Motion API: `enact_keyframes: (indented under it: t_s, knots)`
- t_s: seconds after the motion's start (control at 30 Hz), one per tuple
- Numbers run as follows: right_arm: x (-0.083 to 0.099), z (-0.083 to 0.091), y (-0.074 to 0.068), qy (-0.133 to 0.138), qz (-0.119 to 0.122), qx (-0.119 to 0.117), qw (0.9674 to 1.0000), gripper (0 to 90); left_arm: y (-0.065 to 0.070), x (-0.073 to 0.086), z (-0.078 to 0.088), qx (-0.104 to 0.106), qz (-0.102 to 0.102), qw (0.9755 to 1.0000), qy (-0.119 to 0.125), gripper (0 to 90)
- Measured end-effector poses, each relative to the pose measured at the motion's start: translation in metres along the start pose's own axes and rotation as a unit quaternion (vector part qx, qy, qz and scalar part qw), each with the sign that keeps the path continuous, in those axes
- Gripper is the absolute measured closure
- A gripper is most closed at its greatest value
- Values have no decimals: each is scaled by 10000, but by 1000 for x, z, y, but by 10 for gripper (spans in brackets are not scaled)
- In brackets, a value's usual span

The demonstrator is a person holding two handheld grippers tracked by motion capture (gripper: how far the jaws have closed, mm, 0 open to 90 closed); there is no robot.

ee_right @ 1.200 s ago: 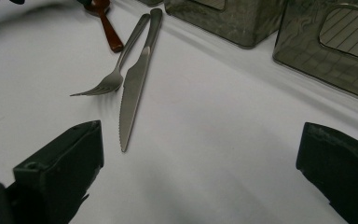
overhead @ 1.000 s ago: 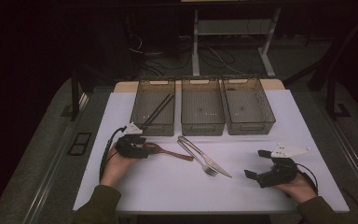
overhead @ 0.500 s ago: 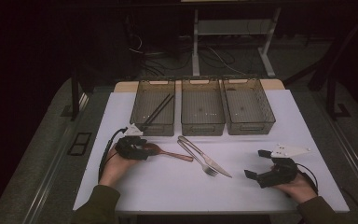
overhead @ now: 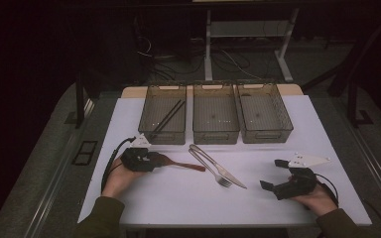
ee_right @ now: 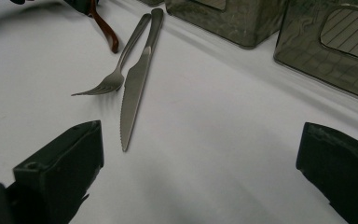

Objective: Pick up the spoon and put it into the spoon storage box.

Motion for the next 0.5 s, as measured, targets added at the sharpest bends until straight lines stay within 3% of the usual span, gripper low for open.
enact_keyframes:
  t_s: [0.5]
  knots:
    - [0, 0, 0, -1, 3, -9, 10000, 2, 5, 2, 3, 136, -276, 9995, -106, 693]
Point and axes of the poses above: each handheld gripper's, and its own axes: z roughly backward along the jaws, x roughly out of its underside, y roughly to its right, the point moved 4 cm from there along -z, roughly forward along the jaws, and after that the axes turned 14 degrees about y, right-handed, at the moved point
